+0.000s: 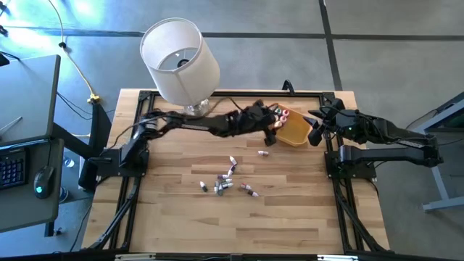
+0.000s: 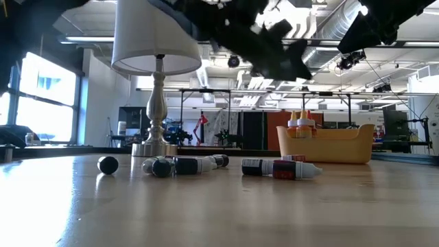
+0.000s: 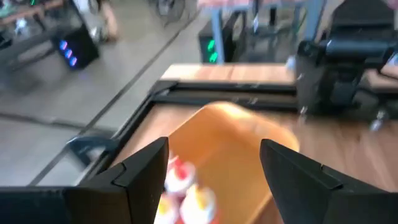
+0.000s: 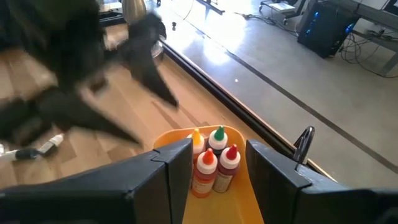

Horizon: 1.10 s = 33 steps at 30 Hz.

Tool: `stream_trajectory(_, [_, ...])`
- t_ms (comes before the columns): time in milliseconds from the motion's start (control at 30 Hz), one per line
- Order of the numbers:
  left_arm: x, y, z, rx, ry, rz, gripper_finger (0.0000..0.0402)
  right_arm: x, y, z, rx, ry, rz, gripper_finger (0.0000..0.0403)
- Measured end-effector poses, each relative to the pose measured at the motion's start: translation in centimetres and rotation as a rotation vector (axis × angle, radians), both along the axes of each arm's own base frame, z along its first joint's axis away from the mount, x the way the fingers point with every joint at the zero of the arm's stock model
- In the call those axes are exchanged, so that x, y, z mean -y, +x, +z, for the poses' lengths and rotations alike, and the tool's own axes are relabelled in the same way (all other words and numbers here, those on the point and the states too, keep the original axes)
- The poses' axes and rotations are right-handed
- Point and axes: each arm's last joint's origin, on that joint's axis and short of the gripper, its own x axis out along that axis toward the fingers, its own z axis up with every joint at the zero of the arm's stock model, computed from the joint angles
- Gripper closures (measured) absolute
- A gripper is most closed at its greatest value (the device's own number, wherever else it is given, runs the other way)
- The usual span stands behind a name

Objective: Pick & Place food coloring
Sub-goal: Put the small purple food coloring bottle into the yellow bin

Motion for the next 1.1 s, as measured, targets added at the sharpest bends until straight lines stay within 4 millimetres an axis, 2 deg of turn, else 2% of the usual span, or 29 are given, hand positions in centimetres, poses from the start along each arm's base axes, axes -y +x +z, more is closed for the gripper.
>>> stream_trajectory(167, [0.6,-4.9,5.7,-0.193,-0.006,0.063,0.0151,-0.1,0.0,0.0,-0.002,0.007,0.023,0.0261])
stream_trajectory(267, [1.4,-8.1,7.7,-0.333,-0.032,0.047,0.0151,0.0,0.2,0.0,-0.002,0.008,0.029,0.0261])
stream_trajectory(400, [2.5,-11.8,9.5,-0.476,-0.084,0.061,0.0151,0.1,1.7,-0.3,0.014,-0.013,0.077,0.0261])
stream_trajectory(567, [3.5,-15.7,11.6,-0.547,-0.067,0.202,0.0155,0.2,4.9,-1.5,0.051,-0.099,0.299,0.0261])
stream_trajectory(633, [4.0,-17.1,11.9,-0.575,-0.074,0.236,0.0162,0.3,6.0,-1.6,0.079,-0.108,0.347,0.0261])
stream_trajectory(700, [4.9,-17.9,11.5,-0.580,-0.079,0.231,0.0170,0.3,6.8,-1.7,0.094,-0.104,0.372,0.0261])
stream_trajectory(767, [5.7,-18.8,10.1,-0.624,-0.080,0.214,0.0179,0.4,7.5,-2.1,0.086,-0.099,0.380,0.0261])
stream_trajectory(933, [7.2,-20.5,4.6,-0.658,-0.089,0.205,0.0199,0.7,8.6,-3.0,0.052,-0.065,0.365,0.0260])
stream_trajectory(1100, [8.6,-21.4,-0.5,-0.606,-0.113,0.107,0.0204,0.8,9.4,-3.9,0.019,-0.021,0.352,0.0260])
